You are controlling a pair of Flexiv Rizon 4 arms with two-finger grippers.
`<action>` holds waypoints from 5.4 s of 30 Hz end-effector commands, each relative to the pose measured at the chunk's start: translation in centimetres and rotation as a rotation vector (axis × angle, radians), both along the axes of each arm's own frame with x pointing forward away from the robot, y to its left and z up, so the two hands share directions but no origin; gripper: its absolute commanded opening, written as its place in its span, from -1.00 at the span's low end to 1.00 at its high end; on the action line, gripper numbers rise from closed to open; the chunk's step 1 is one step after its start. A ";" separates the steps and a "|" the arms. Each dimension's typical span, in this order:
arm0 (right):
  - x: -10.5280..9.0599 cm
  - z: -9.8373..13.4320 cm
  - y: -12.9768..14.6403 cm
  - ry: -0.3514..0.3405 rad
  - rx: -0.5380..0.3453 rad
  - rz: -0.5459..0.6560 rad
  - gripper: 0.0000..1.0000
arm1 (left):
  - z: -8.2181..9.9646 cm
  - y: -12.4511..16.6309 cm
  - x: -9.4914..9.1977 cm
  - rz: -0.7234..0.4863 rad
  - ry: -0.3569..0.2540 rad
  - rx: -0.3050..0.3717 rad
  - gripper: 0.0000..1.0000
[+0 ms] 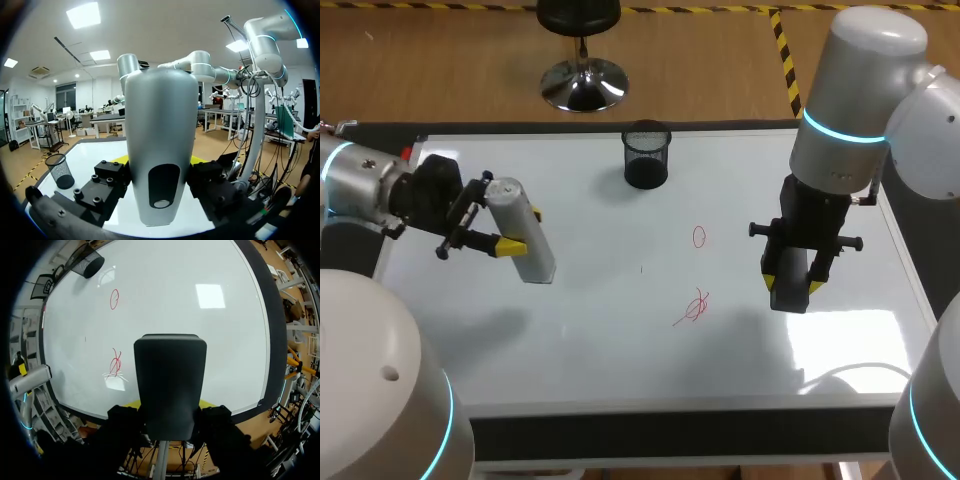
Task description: Pick up the inspection probe, press it on each red-marked spot on the whiteboard one by one, put down the probe, pick up the eraser, and wipe off all the red marks.
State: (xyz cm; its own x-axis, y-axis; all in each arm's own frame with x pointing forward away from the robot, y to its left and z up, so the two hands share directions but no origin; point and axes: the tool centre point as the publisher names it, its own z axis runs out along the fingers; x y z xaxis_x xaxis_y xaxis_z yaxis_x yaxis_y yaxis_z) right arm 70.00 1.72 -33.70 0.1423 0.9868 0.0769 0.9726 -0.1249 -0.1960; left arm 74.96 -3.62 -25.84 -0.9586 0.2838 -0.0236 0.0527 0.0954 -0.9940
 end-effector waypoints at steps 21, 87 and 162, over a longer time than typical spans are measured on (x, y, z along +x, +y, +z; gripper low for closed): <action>-0.1 0.0 -0.1 -0.002 0.003 0.001 -1.00 | -1.9 -10.7 -4.8 -0.045 -0.009 0.025 -1.00; -0.1 0.0 -0.1 -0.002 0.003 0.001 -1.00 | -6.1 -24.1 -3.2 -0.090 0.021 0.034 -1.00; -0.1 0.0 -0.1 -0.002 0.003 0.001 -1.00 | -10.2 -24.7 -2.2 -0.070 0.034 0.063 -1.00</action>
State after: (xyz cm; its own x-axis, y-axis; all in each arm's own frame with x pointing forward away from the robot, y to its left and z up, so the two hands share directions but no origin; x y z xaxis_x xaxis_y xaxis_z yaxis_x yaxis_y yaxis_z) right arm 69.98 1.70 -33.69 0.1425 0.9867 0.0778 0.9727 -0.1251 -0.1956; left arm 72.86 -28.49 -33.40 -0.9365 0.3496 0.0272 0.0300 0.1571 -0.9871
